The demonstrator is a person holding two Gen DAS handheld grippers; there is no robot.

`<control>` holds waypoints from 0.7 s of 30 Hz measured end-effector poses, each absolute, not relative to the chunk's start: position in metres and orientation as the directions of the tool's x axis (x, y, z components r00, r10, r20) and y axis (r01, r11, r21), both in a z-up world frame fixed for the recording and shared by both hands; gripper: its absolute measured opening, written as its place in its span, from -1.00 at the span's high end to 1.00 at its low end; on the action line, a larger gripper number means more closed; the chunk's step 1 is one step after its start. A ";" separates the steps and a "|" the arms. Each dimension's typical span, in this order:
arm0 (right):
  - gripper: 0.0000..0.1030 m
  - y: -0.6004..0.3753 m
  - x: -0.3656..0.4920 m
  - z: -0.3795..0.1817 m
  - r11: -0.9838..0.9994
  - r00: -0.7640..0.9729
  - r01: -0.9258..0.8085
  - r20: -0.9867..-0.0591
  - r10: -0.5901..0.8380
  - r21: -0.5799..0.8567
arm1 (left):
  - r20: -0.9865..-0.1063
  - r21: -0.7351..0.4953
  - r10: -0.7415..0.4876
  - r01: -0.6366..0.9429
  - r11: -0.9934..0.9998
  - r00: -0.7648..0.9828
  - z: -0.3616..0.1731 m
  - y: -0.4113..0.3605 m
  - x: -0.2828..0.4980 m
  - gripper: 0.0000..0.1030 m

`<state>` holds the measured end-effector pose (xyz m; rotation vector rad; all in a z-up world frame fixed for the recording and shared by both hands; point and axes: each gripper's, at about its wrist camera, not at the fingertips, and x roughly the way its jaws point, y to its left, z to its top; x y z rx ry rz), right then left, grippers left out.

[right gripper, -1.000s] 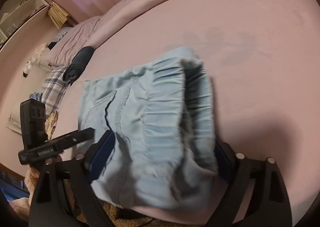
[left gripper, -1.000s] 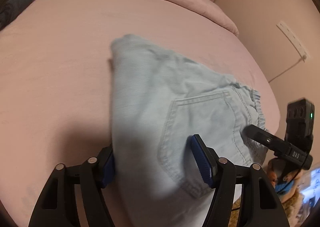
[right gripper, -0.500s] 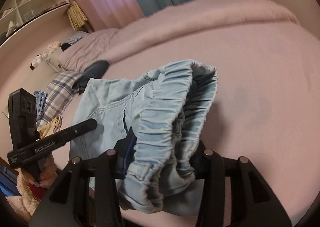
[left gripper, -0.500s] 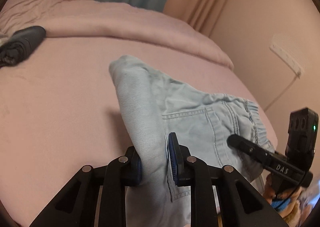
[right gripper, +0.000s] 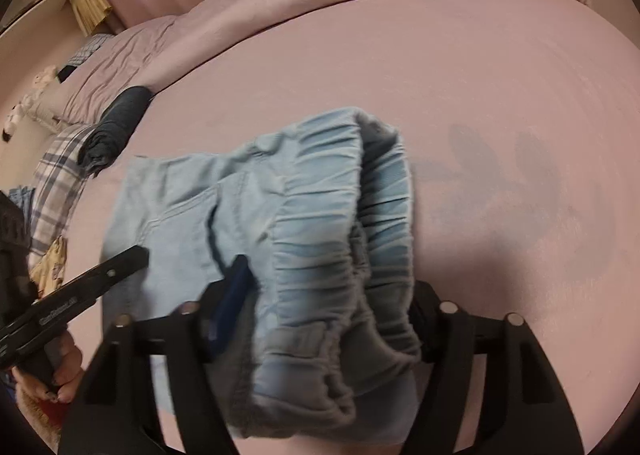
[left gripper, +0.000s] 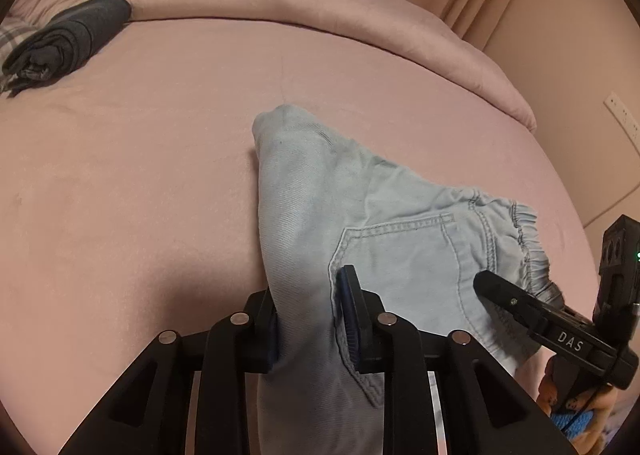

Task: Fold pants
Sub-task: 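Release the folded pants from the right tool and withdraw both tools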

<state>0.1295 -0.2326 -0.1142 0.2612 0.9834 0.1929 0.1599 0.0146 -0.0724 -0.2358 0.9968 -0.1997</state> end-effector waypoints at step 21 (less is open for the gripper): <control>-0.84 -0.243 0.044 -0.035 0.993 0.726 0.015 -0.684 0.071 0.118 | -0.691 -0.245 -0.146 -0.039 0.969 0.708 0.000 0.021 0.044 -0.85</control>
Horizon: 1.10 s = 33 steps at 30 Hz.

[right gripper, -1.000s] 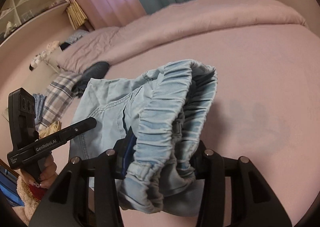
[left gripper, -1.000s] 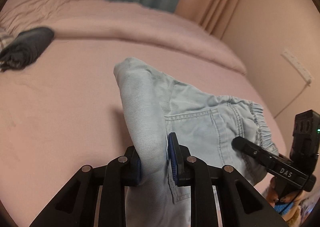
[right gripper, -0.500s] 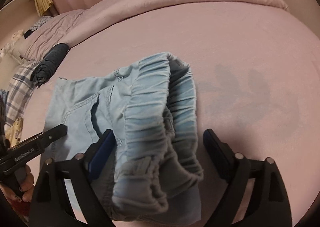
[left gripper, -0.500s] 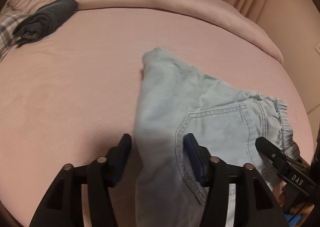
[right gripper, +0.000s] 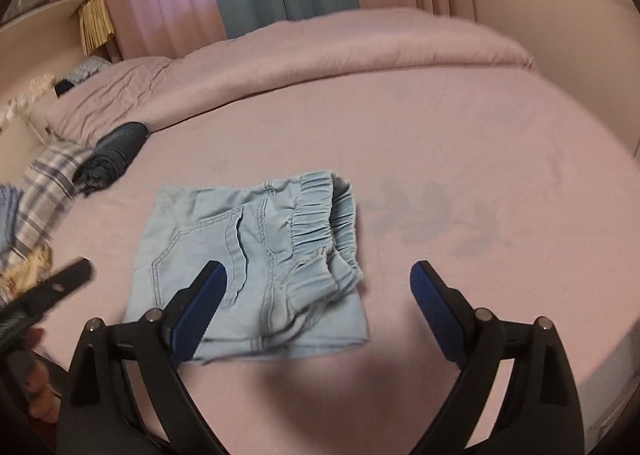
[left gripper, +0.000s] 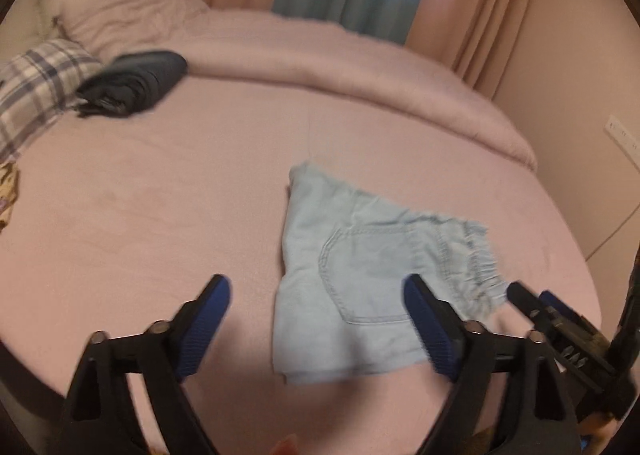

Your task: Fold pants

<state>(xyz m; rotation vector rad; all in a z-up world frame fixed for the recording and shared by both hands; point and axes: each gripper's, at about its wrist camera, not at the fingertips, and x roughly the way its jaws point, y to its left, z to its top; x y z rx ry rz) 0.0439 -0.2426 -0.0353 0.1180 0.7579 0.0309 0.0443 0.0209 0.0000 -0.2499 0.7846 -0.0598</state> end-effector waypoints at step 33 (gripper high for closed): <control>-0.85 -0.194 -0.019 0.005 1.000 0.792 0.008 -0.609 -0.025 -0.030 | -0.677 -0.186 -0.083 -0.060 0.981 0.732 0.029 0.009 -0.013 -0.94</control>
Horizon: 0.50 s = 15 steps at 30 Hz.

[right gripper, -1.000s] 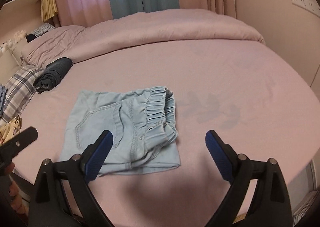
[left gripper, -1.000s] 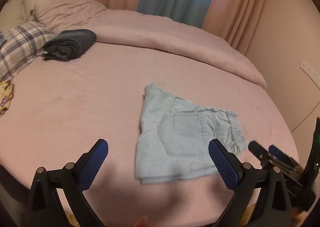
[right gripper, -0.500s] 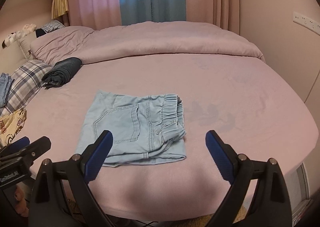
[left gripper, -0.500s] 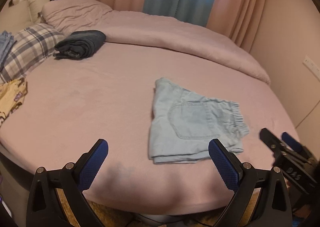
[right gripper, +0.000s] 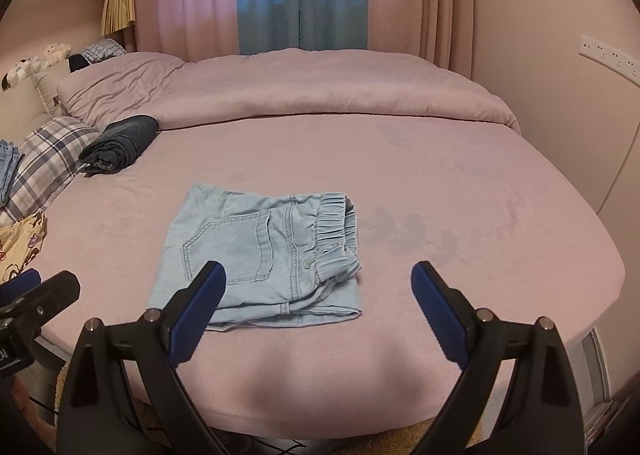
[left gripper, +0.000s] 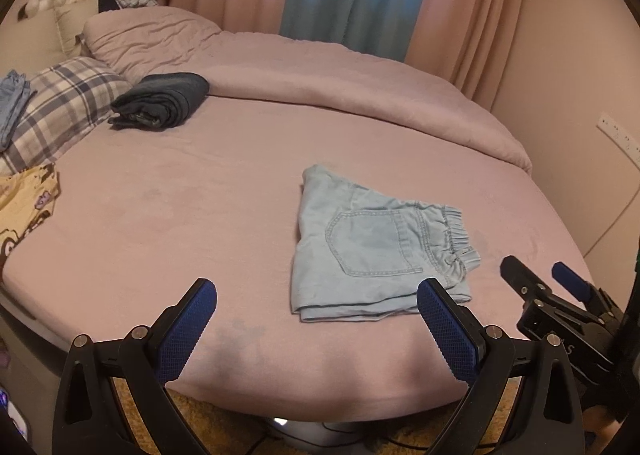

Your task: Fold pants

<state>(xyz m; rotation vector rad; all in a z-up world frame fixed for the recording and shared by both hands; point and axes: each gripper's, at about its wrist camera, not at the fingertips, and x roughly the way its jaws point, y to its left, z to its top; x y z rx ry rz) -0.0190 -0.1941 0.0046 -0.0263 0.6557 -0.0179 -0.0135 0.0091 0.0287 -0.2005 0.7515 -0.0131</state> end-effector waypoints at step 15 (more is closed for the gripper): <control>-0.84 -0.191 -0.019 0.003 0.999 0.789 0.030 -0.612 -0.050 -0.043 | -0.663 -0.206 -0.123 -0.022 0.978 0.739 0.029 0.006 -0.014 -0.94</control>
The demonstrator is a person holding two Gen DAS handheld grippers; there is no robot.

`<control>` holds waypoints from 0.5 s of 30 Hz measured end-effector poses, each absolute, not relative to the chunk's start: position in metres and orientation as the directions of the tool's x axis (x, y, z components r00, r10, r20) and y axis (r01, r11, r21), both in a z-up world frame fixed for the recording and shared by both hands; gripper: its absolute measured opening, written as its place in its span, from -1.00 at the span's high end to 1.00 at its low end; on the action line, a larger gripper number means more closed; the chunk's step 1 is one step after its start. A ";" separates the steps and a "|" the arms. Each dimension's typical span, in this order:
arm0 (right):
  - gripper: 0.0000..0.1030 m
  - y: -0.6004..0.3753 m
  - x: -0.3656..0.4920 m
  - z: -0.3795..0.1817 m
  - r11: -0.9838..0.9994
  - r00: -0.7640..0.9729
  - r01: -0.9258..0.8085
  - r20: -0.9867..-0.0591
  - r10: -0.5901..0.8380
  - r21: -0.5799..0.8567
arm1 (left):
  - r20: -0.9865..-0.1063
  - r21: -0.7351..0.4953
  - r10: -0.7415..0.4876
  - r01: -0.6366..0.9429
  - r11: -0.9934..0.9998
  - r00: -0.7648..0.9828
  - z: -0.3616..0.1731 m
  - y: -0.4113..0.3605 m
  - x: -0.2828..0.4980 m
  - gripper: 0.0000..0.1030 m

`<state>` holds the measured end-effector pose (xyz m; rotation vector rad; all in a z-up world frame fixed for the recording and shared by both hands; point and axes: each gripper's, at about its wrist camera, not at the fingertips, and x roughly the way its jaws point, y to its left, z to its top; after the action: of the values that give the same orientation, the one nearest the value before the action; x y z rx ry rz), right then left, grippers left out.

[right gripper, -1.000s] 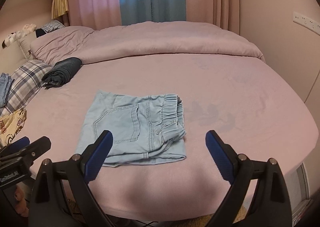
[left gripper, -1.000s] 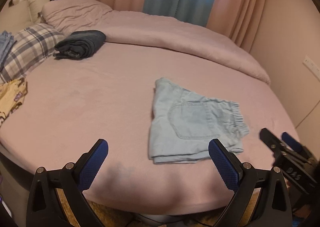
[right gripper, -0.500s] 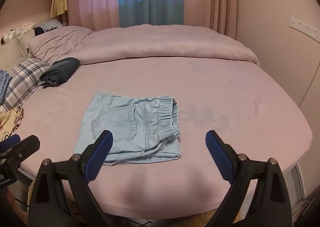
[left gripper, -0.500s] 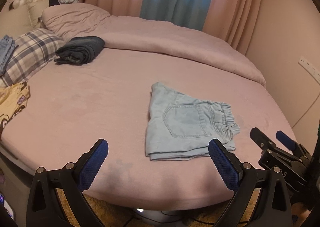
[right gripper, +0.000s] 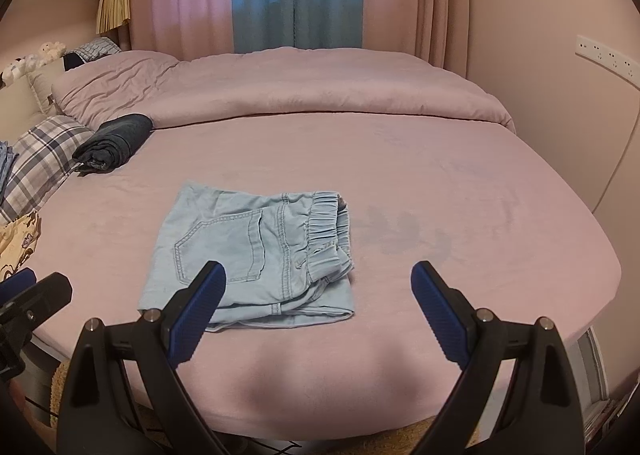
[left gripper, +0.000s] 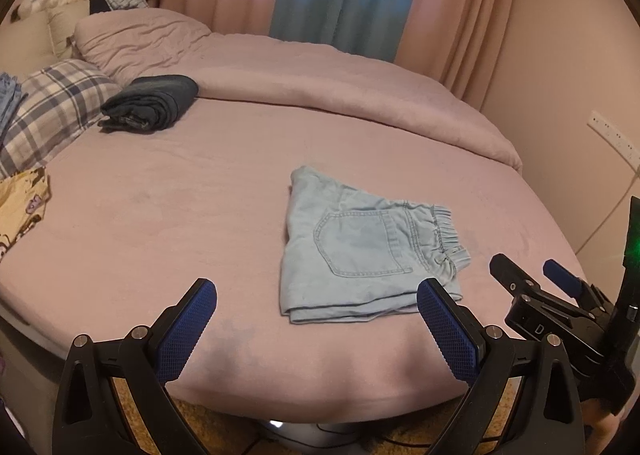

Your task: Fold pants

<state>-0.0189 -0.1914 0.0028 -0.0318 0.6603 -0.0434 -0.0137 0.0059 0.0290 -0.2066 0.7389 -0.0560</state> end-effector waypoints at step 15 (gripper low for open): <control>-0.85 -0.186 -0.018 -0.002 0.998 0.785 0.036 -0.616 -0.066 -0.060 | -0.677 -0.199 -0.115 -0.031 0.979 0.727 0.026 0.007 -0.011 -0.94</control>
<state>-0.0183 -0.1862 -0.0015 -0.0461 0.6653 -0.0553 -0.0112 0.0067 0.0256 -0.2027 0.7574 -0.0465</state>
